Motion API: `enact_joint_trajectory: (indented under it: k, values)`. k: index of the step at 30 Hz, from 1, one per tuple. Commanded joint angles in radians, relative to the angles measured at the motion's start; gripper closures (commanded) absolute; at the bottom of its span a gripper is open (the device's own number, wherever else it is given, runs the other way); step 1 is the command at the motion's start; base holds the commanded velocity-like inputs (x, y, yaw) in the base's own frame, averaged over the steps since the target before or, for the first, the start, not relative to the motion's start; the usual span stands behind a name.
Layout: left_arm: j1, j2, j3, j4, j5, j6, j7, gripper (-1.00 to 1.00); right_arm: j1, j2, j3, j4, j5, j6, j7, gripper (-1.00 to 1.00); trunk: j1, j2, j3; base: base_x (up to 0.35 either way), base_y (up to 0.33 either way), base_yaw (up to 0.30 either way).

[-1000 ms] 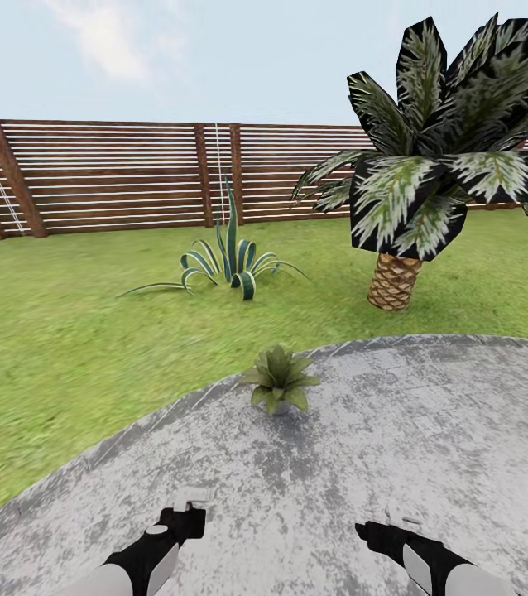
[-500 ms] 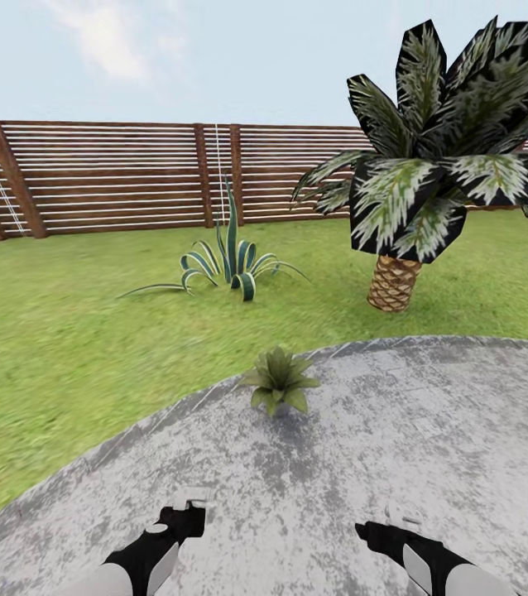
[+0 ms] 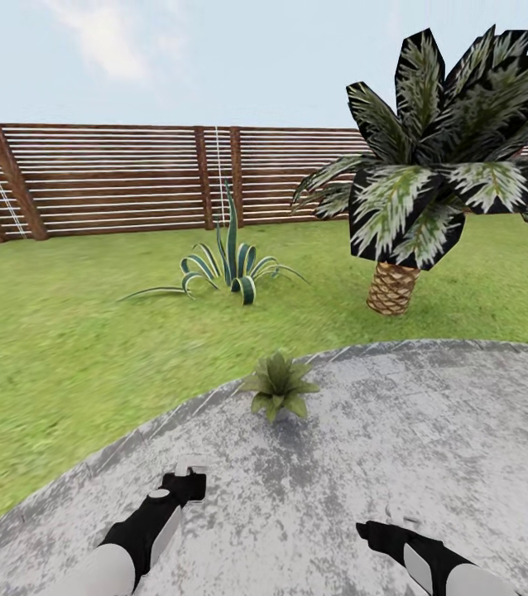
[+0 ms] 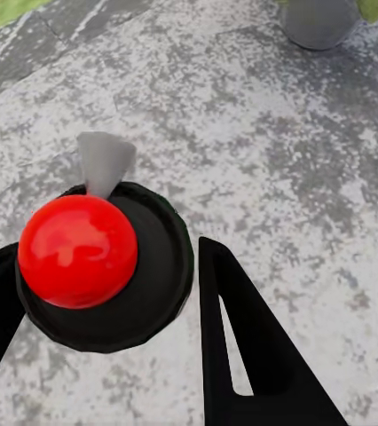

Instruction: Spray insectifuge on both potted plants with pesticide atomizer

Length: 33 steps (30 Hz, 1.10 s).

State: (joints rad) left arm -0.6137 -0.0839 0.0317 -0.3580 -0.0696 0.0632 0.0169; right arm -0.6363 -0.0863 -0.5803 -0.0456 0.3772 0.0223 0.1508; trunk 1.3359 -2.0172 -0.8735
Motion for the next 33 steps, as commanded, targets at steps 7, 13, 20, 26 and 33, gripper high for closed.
enact_joint_trajectory:
  k: [7,13,20,26,33]
  values:
    - [0.000,0.000,0.001,-0.022,-0.009,0.012,0.002,1.00,-0.002,0.002,0.017,-0.194,0.012,0.009,0.012,-1.00,-0.027,0.049,0.021,0.000,0.000,0.000]
    - [0.000,-0.001,0.000,-0.042,-0.011,0.014,0.001,1.00,-0.002,0.001,0.023,-0.331,0.011,0.014,0.014,-1.00,-0.050,0.091,0.040,0.000,0.000,0.000]
    - [0.000,-0.002,-0.002,-0.044,-0.011,0.016,0.000,1.00,-0.002,-0.001,0.022,-0.430,0.009,0.019,0.015,-1.00,-0.077,0.140,0.062,0.000,0.000,0.000]
    - [0.000,-0.002,-0.003,-0.044,-0.012,0.016,0.000,1.00,-0.002,0.000,0.022,-0.490,0.010,0.020,0.013,-1.00,-0.100,0.182,0.081,0.000,0.000,0.000]
    - [0.000,-0.002,-0.004,-0.044,-0.013,0.017,0.000,1.00,-0.002,0.000,0.022,-0.499,0.010,0.019,0.013,-1.00,-0.127,0.231,0.103,0.000,0.000,0.000]
